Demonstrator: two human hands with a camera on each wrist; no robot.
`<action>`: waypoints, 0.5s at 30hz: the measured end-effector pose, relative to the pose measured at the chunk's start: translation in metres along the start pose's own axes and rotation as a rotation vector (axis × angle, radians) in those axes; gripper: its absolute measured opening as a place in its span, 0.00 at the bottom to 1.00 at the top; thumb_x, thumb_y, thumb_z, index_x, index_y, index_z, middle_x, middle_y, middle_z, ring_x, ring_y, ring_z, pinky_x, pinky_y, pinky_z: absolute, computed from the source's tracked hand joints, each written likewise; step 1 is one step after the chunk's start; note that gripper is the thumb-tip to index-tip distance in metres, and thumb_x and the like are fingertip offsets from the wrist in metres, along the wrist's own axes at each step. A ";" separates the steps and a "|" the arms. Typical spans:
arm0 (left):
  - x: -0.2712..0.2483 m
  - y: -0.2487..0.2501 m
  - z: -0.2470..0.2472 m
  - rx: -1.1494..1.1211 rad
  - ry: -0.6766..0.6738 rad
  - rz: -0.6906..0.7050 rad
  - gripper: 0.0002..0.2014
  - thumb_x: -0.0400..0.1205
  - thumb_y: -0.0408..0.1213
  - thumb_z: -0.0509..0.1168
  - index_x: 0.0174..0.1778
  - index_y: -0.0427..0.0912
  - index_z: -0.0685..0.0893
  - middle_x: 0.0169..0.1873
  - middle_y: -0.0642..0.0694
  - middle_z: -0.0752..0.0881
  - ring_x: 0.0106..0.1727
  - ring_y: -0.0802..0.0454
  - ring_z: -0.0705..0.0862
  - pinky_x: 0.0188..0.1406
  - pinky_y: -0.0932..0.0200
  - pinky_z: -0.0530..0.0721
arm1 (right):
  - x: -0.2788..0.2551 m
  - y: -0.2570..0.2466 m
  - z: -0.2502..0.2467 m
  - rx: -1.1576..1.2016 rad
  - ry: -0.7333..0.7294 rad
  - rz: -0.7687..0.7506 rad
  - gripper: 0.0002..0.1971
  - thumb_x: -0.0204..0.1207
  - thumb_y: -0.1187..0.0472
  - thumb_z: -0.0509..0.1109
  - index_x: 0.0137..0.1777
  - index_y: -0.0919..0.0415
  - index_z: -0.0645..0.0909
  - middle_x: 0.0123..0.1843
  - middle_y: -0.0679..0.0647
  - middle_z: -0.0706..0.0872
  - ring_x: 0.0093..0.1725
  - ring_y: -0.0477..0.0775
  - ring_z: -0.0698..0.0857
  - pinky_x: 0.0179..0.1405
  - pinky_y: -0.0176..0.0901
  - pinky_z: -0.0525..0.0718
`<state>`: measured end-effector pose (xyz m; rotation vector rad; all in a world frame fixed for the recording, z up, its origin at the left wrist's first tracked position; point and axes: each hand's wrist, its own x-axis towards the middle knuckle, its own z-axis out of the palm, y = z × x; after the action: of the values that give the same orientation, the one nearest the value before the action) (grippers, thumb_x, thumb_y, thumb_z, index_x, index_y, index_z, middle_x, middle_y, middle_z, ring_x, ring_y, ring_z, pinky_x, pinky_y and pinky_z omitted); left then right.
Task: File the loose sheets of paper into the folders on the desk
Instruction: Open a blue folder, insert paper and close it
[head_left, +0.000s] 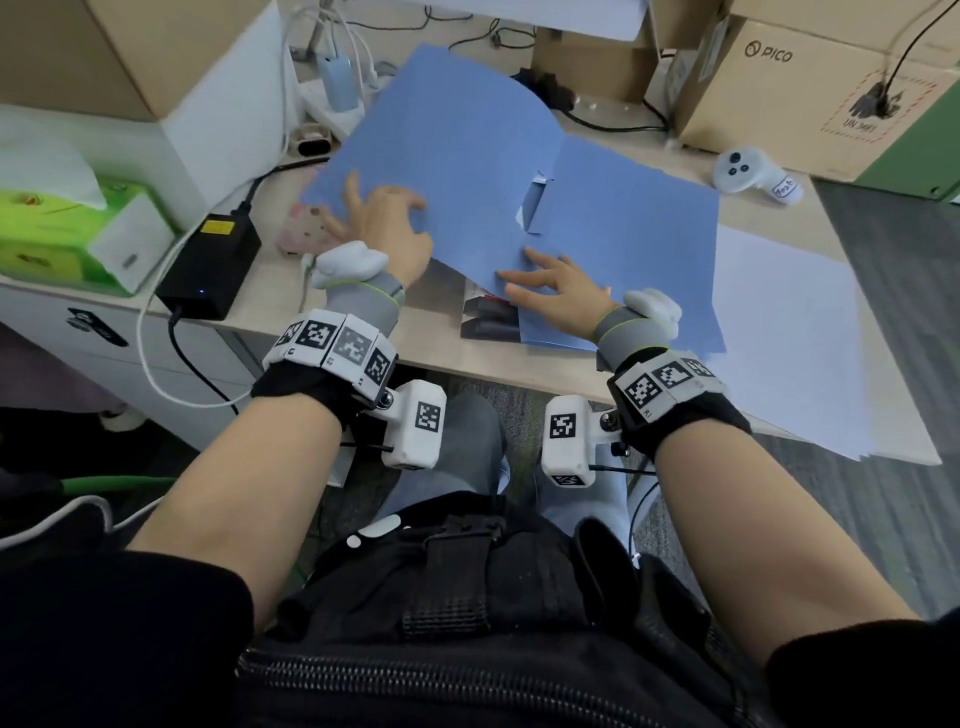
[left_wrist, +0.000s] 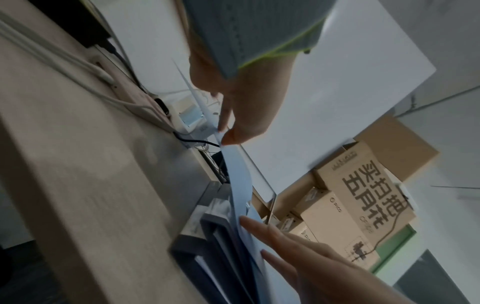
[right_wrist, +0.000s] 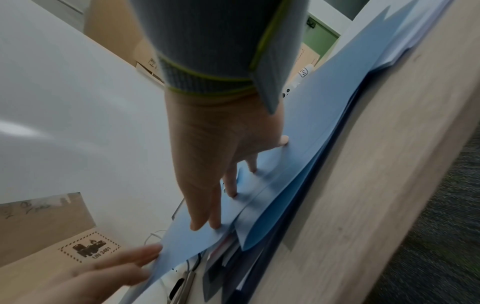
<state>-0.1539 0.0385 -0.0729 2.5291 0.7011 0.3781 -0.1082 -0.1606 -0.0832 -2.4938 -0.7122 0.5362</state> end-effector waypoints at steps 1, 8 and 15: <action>-0.001 0.006 0.003 -0.036 -0.048 0.054 0.20 0.76 0.30 0.59 0.63 0.50 0.82 0.73 0.52 0.76 0.84 0.44 0.52 0.81 0.33 0.43 | 0.001 0.003 0.001 -0.001 0.010 0.006 0.19 0.81 0.42 0.59 0.71 0.36 0.73 0.84 0.41 0.57 0.85 0.56 0.47 0.77 0.74 0.41; -0.009 0.055 0.012 -0.172 -0.211 0.324 0.18 0.77 0.27 0.59 0.60 0.41 0.85 0.63 0.38 0.82 0.70 0.41 0.75 0.67 0.57 0.70 | -0.007 0.020 -0.008 0.216 0.153 -0.062 0.13 0.77 0.50 0.68 0.57 0.51 0.88 0.70 0.50 0.83 0.73 0.51 0.77 0.78 0.51 0.65; -0.021 0.116 0.023 -0.228 -0.273 0.390 0.17 0.79 0.28 0.60 0.62 0.41 0.85 0.64 0.41 0.84 0.66 0.40 0.79 0.56 0.64 0.71 | -0.035 0.057 -0.041 0.337 0.556 0.073 0.10 0.77 0.63 0.68 0.52 0.65 0.88 0.53 0.59 0.91 0.58 0.53 0.87 0.61 0.37 0.79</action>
<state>-0.1156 -0.0690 -0.0349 2.4235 0.0538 0.2189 -0.0940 -0.2371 -0.0741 -2.1969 -0.2851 -0.0283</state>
